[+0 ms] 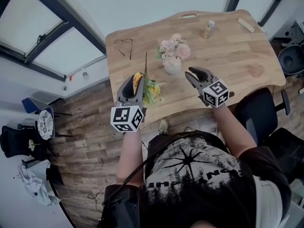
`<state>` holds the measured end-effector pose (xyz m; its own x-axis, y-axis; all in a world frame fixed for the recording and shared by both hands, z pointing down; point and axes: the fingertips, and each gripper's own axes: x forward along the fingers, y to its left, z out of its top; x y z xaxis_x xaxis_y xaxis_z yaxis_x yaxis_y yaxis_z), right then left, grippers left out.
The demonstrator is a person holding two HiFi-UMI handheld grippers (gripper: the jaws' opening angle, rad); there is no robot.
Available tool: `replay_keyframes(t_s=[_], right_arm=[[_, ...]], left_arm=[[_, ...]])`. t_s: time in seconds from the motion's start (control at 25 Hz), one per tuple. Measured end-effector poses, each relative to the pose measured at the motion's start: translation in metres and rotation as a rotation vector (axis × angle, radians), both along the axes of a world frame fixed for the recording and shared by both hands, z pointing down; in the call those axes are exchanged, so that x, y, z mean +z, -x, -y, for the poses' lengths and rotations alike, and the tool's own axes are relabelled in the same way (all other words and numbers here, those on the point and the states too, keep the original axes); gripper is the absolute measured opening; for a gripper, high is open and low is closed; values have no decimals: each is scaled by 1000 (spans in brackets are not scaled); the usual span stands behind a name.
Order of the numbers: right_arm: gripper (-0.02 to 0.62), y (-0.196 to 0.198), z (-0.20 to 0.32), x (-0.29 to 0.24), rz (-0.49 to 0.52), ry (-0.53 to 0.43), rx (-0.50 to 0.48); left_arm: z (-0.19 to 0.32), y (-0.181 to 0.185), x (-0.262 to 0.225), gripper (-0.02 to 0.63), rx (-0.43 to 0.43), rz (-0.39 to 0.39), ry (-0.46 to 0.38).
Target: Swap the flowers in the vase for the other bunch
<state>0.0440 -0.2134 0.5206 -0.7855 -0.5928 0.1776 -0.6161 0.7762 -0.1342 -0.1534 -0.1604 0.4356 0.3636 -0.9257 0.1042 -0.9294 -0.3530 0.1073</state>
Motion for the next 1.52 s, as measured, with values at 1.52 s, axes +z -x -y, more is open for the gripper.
replay_keyframes(t_s=[1.52], right_arm=[[18, -108, -55, -43, -13, -113, 14]], left_arm=[[-46, -98, 31, 124, 7, 71, 32]])
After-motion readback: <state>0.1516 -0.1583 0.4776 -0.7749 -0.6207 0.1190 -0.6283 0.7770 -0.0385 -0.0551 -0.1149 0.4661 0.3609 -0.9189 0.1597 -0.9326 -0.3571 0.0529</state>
